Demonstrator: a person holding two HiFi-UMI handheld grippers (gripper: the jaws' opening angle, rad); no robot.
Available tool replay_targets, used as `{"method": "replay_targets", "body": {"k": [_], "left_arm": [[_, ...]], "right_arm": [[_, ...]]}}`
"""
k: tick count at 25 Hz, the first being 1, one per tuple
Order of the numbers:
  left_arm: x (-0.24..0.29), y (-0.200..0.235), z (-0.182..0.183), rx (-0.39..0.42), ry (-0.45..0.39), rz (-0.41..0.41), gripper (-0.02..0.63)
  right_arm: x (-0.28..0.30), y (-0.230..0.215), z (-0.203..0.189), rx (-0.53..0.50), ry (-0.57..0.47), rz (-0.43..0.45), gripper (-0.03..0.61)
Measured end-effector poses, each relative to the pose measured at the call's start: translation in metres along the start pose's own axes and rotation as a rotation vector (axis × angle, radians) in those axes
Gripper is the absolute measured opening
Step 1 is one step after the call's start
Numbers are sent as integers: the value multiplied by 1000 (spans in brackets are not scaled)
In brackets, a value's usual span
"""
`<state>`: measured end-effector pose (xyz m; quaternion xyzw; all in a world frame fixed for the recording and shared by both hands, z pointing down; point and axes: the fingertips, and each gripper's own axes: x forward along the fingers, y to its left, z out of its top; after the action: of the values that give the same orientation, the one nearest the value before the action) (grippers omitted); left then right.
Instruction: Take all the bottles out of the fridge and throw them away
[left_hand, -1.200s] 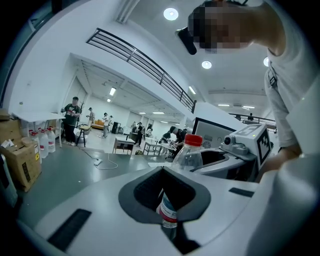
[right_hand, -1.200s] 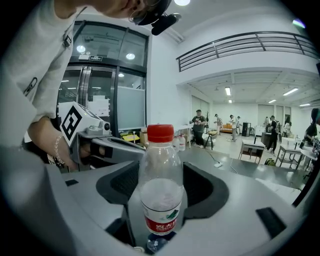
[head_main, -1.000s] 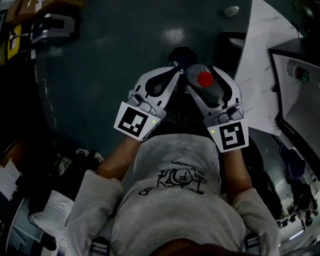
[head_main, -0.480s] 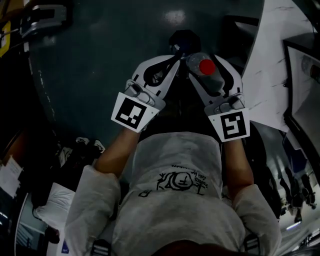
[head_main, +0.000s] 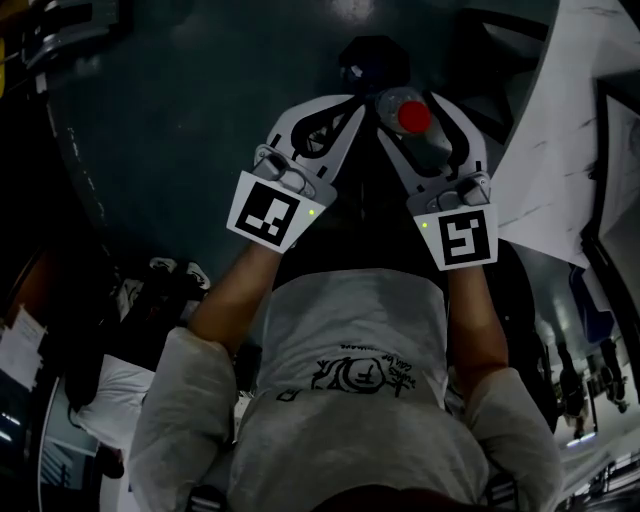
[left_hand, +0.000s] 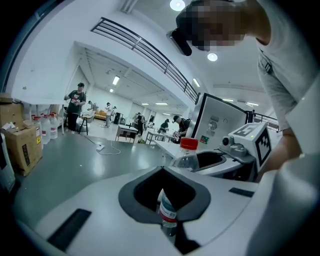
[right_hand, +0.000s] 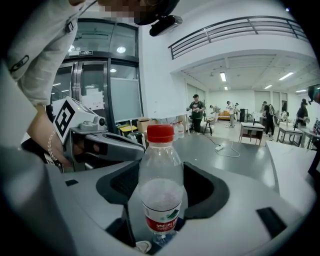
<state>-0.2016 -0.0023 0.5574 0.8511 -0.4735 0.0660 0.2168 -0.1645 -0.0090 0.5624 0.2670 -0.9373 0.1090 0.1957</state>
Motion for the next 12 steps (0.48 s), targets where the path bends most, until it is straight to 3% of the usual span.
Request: {"method": "replay_targets", "body": {"k": [12], "left_arm": [[16, 17, -52, -8, 37, 19, 14]], "right_arm": [[28, -5, -62, 14, 32, -21, 284]]}}
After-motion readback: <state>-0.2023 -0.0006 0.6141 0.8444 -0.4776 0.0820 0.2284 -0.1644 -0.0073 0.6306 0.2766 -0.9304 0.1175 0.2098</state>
